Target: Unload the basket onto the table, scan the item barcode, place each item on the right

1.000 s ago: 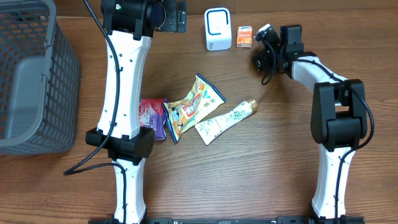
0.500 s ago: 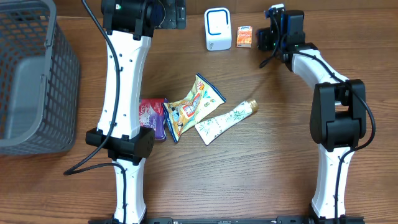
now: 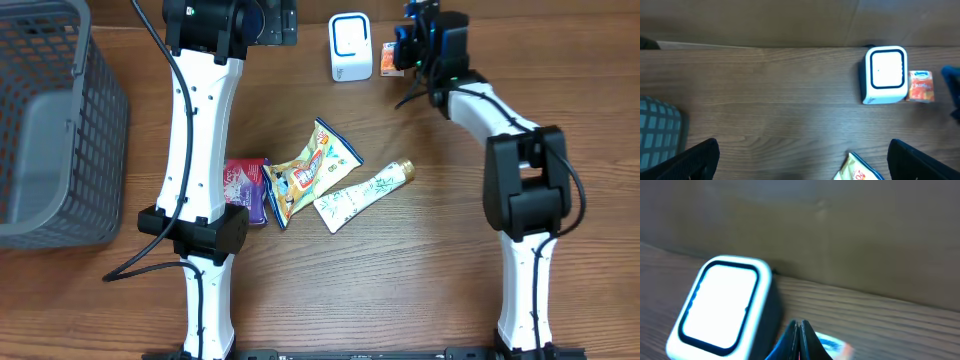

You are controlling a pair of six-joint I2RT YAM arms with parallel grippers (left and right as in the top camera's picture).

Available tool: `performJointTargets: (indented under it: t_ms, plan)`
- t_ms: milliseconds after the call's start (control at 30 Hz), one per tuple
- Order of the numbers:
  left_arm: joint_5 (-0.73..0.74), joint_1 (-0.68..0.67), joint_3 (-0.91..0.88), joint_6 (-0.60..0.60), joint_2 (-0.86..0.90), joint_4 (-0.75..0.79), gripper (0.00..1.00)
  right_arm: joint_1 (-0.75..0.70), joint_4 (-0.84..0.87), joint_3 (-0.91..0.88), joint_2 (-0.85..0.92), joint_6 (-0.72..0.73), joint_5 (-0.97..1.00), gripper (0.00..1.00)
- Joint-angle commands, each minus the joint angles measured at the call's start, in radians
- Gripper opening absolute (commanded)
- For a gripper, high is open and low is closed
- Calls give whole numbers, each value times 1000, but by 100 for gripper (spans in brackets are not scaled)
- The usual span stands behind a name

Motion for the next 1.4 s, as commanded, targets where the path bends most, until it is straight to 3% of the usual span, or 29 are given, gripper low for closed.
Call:
performJointTargets:
  t_ms: [0, 267, 467, 933, 1233, 1267, 1300, 1333, 1367]
  plan:
    - [-49, 6, -3, 16, 2, 8, 100, 17, 11, 41, 72, 6, -10, 4]
    - [-53, 6, -3, 35, 2, 8, 100, 19, 6, 107, 161, 7, -11, 4]
    - [-53, 6, -3, 46, 2, 5, 100, 13, -113, 106, 164, -2, 58, 4]
    - [-51, 6, -3, 46, 2, -16, 100, -13, -695, 106, 82, 3, 56, 4]
    - [-44, 6, -3, 46, 2, -18, 100, -19, -1141, 106, -39, 141, 56, 4]
    - [-44, 6, -3, 46, 2, -18, 100, -19, -1156, 106, -43, 137, 57, 18]
    - [-44, 6, -3, 46, 2, -18, 100, -19, -1167, 106, -47, 129, 57, 42]
    - [-44, 6, -3, 46, 2, -19, 100, -19, -1172, 106, -48, 121, 56, 57]
    - [-44, 6, -3, 46, 2, -22, 100, -19, -1176, 107, -53, 110, 52, 66]
